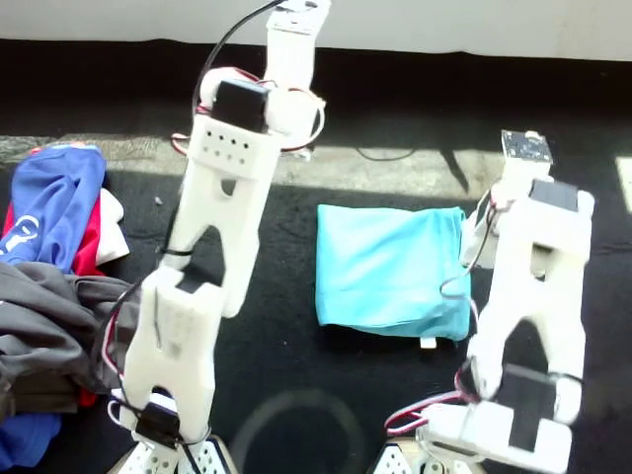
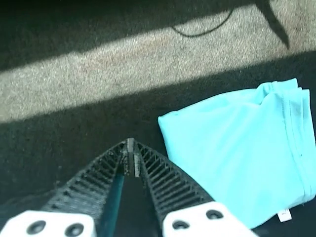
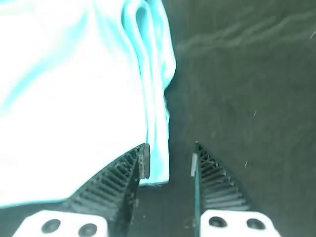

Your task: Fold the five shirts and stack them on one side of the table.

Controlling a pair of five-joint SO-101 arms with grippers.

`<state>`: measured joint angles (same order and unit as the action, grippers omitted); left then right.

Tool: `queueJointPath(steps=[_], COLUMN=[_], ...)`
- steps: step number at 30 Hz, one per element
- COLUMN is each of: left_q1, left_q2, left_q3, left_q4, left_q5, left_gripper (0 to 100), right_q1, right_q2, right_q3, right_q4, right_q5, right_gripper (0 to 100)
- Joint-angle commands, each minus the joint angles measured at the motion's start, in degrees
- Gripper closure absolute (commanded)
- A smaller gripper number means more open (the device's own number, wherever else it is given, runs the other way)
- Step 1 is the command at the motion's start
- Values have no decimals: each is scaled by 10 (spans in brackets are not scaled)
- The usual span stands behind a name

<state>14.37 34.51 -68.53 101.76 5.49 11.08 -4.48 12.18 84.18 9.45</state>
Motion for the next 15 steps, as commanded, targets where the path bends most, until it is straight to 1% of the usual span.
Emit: queueJointPath(steps=[1,3,6,11,15], left_q1=[-23,-40,-74,-134,-188], left_q2=[-156,-212,-276,-356,-411], left_q3=[196,289,429,638,764], left_q4=[-1,-2,-42,-131,-197], left_q5=[-5,-6,-6,-5,-7], left_gripper=[991,991,991,991,991], right_q1=[-7,-7,-20,-75,-104], right_q2=[29,35,43,80,107], right_q3=[-100,-128,-146,-147,-147], right_q4=[74,78,69,65,64], right_q5=[-2,-2,-4,-3,-5], right_gripper=[853,851,843,710,705])
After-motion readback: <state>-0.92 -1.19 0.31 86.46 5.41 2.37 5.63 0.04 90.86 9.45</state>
